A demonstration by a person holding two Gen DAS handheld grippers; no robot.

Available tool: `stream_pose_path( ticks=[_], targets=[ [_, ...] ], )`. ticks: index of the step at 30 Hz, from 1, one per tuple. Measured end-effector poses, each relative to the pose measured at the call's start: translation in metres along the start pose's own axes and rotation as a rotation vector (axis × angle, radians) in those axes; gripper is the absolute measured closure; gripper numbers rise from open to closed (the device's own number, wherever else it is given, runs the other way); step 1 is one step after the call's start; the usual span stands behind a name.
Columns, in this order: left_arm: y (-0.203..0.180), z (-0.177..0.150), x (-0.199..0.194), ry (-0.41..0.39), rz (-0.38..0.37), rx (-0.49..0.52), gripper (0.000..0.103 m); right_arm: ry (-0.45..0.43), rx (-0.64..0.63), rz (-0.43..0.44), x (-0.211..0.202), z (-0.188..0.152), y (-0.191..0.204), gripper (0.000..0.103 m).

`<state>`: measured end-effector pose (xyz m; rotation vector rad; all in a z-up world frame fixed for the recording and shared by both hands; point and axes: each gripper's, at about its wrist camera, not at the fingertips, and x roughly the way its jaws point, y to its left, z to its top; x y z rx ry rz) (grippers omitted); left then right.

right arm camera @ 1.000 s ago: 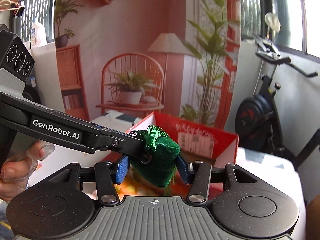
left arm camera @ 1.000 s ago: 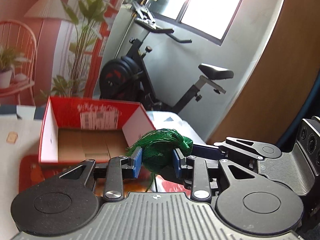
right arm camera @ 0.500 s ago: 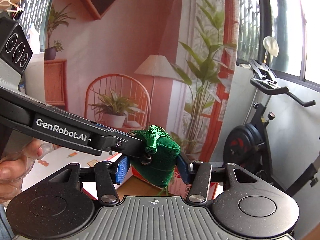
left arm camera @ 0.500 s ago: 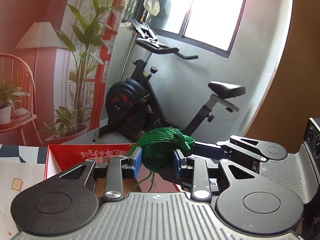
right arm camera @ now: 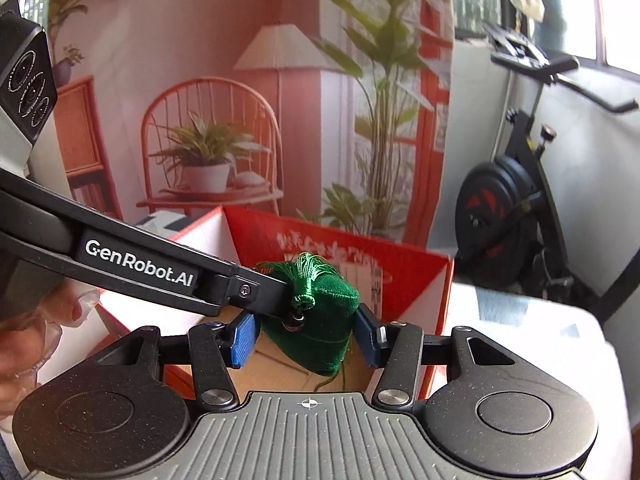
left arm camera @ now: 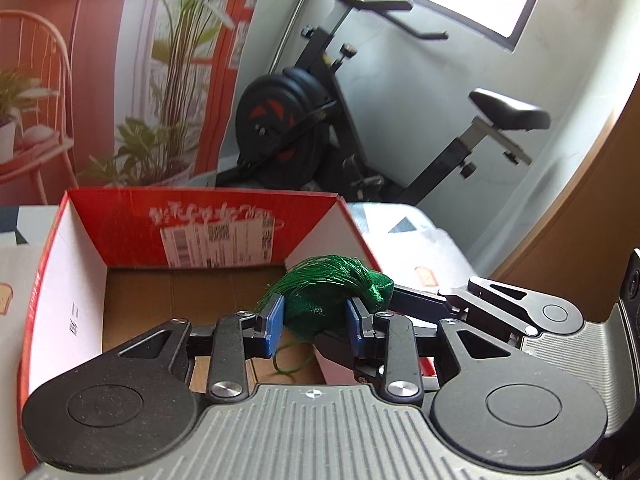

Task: Organize soft objects
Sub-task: 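Open the grippers to drop the pouch into the box, then reach the orange cloth, then close both grippers on the orange floral cloth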

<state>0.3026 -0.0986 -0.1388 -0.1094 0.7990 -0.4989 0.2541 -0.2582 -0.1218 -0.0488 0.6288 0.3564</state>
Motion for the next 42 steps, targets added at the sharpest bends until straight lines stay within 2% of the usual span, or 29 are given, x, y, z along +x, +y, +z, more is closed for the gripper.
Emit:
stream_pose_path(
  ticks=[5, 8, 14, 17, 21, 30, 37, 42],
  targets=[
    [-0.006, -0.003, 0.016, 0.040, 0.016, 0.008, 0.068, 0.027, 0.055, -0.031, 0.012, -0.022, -0.009, 0.053],
    [-0.004, -0.005, 0.014, 0.047, 0.009, -0.012, 0.061, 0.018, 0.075, -0.068, 0.009, -0.030, -0.012, 0.047],
    [0.000, -0.014, -0.009, 0.023, 0.049, 0.004, 0.059, -0.020, 0.128, -0.115, -0.013, -0.042, -0.013, 0.047],
    [0.014, -0.022, -0.028, 0.024, 0.063, -0.008, 0.059, -0.076, 0.159, -0.114, -0.031, -0.049, -0.006, 0.047],
    [0.038, -0.038, -0.053, 0.027, 0.090, -0.044, 0.059, -0.089, 0.177, -0.095, -0.044, -0.060, 0.011, 0.047],
    [0.074, -0.072, -0.086, 0.058, 0.143, -0.061, 0.059, 0.003, 0.166, -0.042, -0.043, -0.088, 0.052, 0.047],
    [0.106, -0.091, -0.078, 0.109, 0.164, -0.162, 0.059, 0.097, 0.174, -0.038, -0.036, -0.119, 0.066, 0.047],
    [0.117, -0.101, -0.063, 0.143, 0.124, -0.235, 0.059, 0.120, 0.208, -0.038, -0.034, -0.140, 0.066, 0.046]
  ],
)
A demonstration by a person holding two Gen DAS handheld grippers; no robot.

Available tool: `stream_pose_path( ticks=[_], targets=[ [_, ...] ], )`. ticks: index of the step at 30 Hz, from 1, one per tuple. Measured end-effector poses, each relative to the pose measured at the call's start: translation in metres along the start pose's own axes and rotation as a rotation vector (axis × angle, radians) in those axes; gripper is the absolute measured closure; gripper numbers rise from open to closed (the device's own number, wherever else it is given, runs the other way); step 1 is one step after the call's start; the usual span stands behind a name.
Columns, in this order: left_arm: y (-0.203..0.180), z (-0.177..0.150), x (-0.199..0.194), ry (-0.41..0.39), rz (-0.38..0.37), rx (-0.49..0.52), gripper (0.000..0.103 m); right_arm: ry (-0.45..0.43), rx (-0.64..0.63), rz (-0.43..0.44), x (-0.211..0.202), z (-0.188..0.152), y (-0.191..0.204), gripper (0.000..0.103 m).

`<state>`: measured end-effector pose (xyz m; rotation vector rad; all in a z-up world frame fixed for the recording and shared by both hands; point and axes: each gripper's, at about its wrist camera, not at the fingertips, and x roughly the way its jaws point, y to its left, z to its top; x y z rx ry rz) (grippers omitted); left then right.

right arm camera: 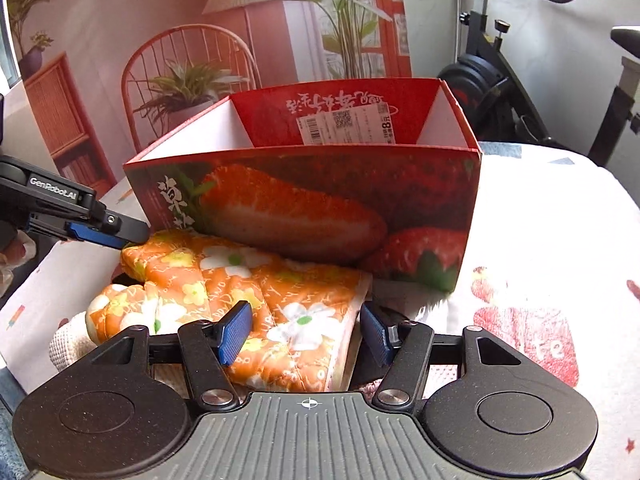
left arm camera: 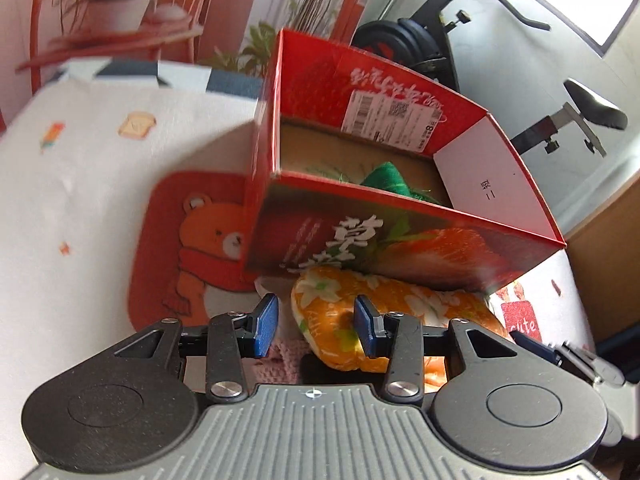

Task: Organize soft objects
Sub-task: 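Close both grippers on the orange floral cloth, then lift the orange cloth and lower it into the red box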

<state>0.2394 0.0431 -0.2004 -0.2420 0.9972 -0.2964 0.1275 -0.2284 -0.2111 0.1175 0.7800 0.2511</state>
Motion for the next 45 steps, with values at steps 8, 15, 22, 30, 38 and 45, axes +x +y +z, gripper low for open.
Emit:
stream_pose_path(
  ticks=[8, 15, 22, 30, 38, 45],
  targets=[
    [-0.002, -0.008, 0.014, 0.022, -0.040, -0.051, 0.057, 0.014, 0.042, 0.021, 0.003, -0.002, -0.010, 0.042],
    [-0.010, -0.021, 0.015, 0.011, -0.012, 0.025, 0.067, 0.033, 0.080, 0.044, 0.007, 0.000, -0.016, 0.042],
    [-0.032, -0.023, 0.006, -0.032, 0.043, 0.168, 0.082, 0.060, 0.087, 0.069, 0.011, 0.007, -0.016, 0.058],
    [-0.043, -0.016, -0.013, -0.097, 0.056, 0.212, 0.088, -0.012, 0.024, 0.036, -0.008, 0.026, -0.004, 0.092],
    [-0.049, -0.018, -0.029, -0.151, 0.052, 0.206, 0.088, -0.063, 0.032, 0.053, -0.027, 0.035, 0.000, 0.093],
    [-0.052, -0.017, -0.052, -0.222, 0.049, 0.195, 0.088, -0.118, 0.019, 0.059, -0.048, 0.044, 0.008, 0.093]
  ],
)
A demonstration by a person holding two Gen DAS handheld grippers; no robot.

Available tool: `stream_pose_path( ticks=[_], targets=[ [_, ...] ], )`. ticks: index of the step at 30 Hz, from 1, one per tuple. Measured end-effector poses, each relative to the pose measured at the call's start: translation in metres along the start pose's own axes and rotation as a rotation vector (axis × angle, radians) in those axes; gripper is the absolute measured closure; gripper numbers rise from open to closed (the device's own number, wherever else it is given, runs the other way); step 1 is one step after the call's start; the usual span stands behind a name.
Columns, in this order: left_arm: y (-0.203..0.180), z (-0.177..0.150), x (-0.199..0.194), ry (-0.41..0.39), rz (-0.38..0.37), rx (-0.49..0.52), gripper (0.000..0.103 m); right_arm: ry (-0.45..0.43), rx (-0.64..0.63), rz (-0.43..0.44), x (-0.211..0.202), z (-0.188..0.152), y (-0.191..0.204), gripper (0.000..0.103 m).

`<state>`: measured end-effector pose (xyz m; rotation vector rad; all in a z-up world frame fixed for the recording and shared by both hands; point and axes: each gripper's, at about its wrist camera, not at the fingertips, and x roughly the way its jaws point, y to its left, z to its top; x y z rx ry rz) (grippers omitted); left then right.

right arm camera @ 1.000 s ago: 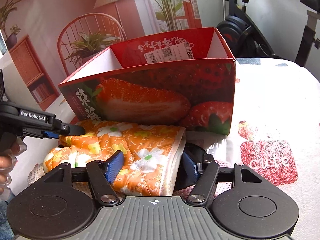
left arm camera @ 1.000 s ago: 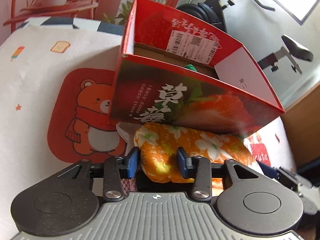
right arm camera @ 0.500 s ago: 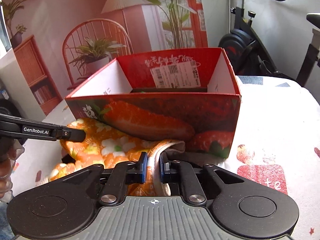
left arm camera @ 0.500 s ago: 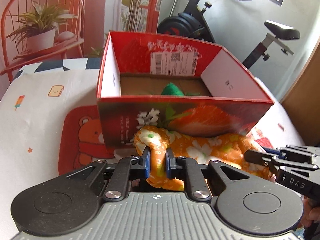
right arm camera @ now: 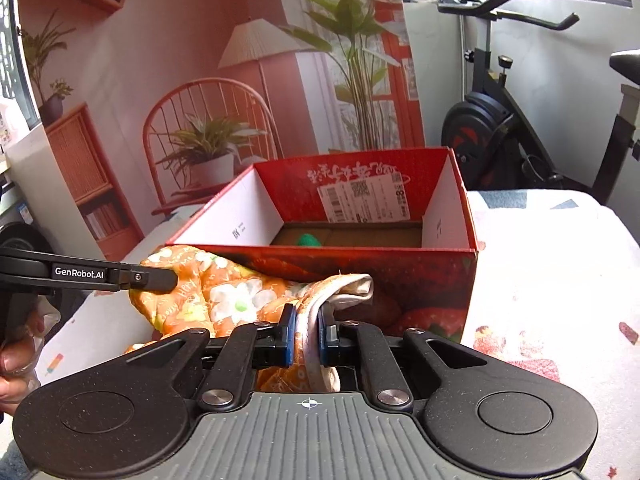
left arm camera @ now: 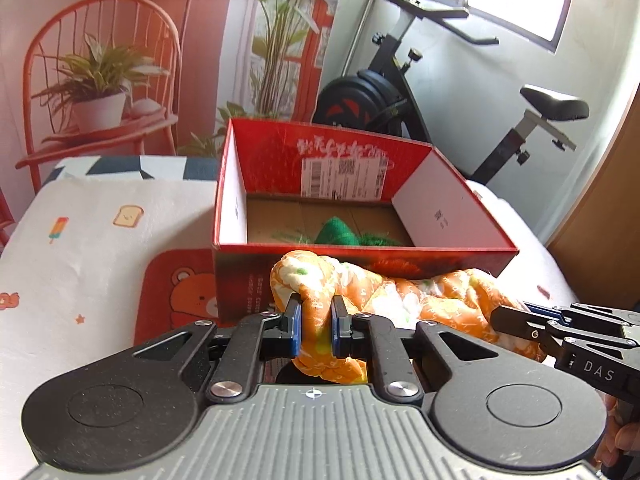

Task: Organize soft objects
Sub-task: 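Lift the orange cloth and lower it into the red box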

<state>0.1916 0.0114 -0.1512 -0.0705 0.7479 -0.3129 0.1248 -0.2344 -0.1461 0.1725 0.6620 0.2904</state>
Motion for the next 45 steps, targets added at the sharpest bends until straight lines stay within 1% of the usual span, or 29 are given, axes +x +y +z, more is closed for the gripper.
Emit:
stream_pose_path(
  ticks=[9, 15, 19, 24, 27, 31, 36, 39, 45],
  targets=[
    [-0.002, 0.013, -0.020, -0.082, -0.002, -0.002, 0.088, -0.063, -0.026, 0.000, -0.019, 0.021, 0.008, 0.093],
    [-0.002, 0.020, -0.023, -0.111, -0.004, -0.012, 0.088, -0.091, -0.038, 0.005, -0.024, 0.034, 0.009, 0.093],
    [-0.003, 0.027, -0.024, -0.133, -0.004, -0.013, 0.088, -0.103, -0.046, 0.010, -0.021, 0.047, 0.007, 0.093],
    [-0.005, 0.043, -0.021, -0.168, 0.002, -0.014, 0.088, -0.122, -0.034, 0.020, -0.012, 0.070, -0.001, 0.093],
    [-0.007, 0.056, -0.014, -0.190, 0.014, -0.009, 0.088, -0.130, -0.056, 0.009, -0.001, 0.084, -0.003, 0.093],
    [-0.005, 0.074, 0.000, -0.205, 0.018, -0.036, 0.088, -0.141, -0.072, -0.006, 0.017, 0.104, -0.008, 0.093],
    [-0.007, 0.095, 0.021, -0.208, 0.043, -0.031, 0.088, -0.127, -0.093, -0.024, 0.045, 0.127, -0.017, 0.093],
    [-0.007, 0.103, 0.037, -0.189, 0.055, -0.016, 0.088, -0.101, -0.101, -0.035, 0.064, 0.135, -0.025, 0.093],
    [-0.003, 0.117, 0.079, -0.111, 0.063, -0.005, 0.088, -0.012, -0.095, -0.056, 0.109, 0.139, -0.047, 0.093]
  ],
)
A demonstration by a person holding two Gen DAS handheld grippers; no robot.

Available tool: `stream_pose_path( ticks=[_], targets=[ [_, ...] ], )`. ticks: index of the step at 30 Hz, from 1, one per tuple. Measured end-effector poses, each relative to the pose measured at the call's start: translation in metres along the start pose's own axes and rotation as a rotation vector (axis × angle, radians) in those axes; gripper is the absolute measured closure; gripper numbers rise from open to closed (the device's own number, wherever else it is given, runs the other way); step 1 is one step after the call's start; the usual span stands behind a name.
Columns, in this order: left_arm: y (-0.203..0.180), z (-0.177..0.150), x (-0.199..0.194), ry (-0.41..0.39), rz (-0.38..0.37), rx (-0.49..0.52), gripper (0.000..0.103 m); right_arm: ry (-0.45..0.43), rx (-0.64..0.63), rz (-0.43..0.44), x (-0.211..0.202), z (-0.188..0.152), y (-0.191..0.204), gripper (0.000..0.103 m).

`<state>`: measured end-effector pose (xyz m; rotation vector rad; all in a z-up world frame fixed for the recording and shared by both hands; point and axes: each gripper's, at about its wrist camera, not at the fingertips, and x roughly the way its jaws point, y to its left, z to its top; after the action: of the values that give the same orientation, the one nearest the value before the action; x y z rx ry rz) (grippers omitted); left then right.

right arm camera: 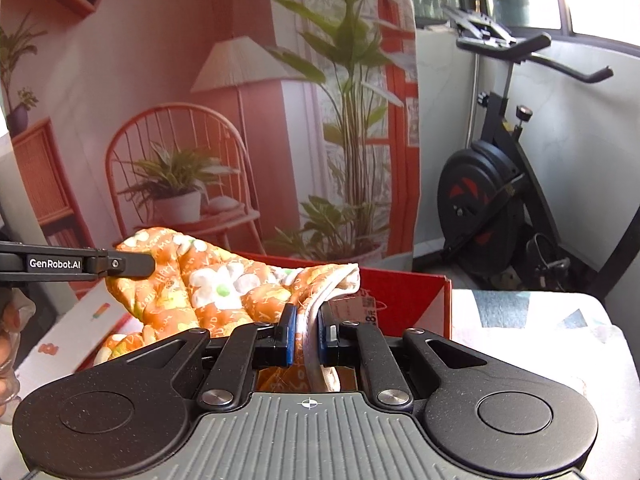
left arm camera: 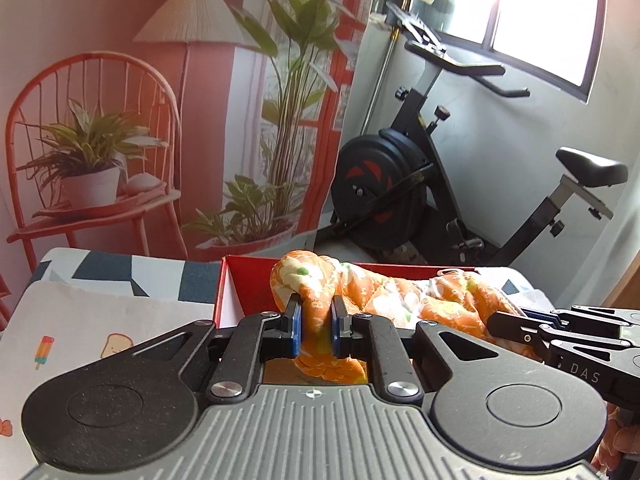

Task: Organize soft objects
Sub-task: 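Lift the orange cloth and lower it into the red box, then open the grippers to release the orange cloth inside the box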

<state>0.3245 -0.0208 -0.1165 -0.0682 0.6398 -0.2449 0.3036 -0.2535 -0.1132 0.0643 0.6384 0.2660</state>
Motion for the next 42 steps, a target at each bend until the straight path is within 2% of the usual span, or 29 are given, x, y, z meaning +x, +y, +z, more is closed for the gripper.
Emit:
stream_pose_path(
  ticks=[9, 20, 23, 25, 29, 34, 37, 40, 42],
  targets=[
    [0.005, 0.008, 0.053, 0.098, -0.016, 0.010, 0.088, 0.105, -0.022, -0.040, 0.055, 0.007, -0.017, 0.093],
    [0.017, 0.005, 0.088, 0.219, -0.035, 0.012, 0.088, 0.221, -0.056, -0.061, 0.090, 0.003, -0.022, 0.093],
    [0.016, 0.005, 0.092, 0.231, -0.031, 0.023, 0.085, 0.236, -0.057, -0.074, 0.095, 0.002, -0.022, 0.090],
    [0.015, 0.006, 0.093, 0.235, -0.029, 0.026, 0.083, 0.224, -0.052, -0.092, 0.094, 0.002, -0.023, 0.082],
    [0.015, 0.008, 0.087, 0.222, -0.016, 0.027, 0.062, 0.204, -0.043, -0.112, 0.088, 0.003, -0.027, 0.080],
    [0.016, 0.009, 0.073, 0.201, -0.021, 0.028, 0.059, 0.190, -0.023, -0.112, 0.075, 0.004, -0.030, 0.079],
    [0.015, 0.008, 0.059, 0.188, -0.021, 0.032, 0.049, 0.182, -0.029, -0.110, 0.064, 0.004, -0.028, 0.073],
    [0.016, 0.005, 0.043, 0.173, -0.030, 0.033, 0.039, 0.164, -0.022, -0.103, 0.050, 0.003, -0.025, 0.058],
    [0.016, 0.002, 0.032, 0.164, -0.034, 0.036, 0.027, 0.151, -0.015, -0.102, 0.041, 0.002, -0.023, 0.039]
  ],
)
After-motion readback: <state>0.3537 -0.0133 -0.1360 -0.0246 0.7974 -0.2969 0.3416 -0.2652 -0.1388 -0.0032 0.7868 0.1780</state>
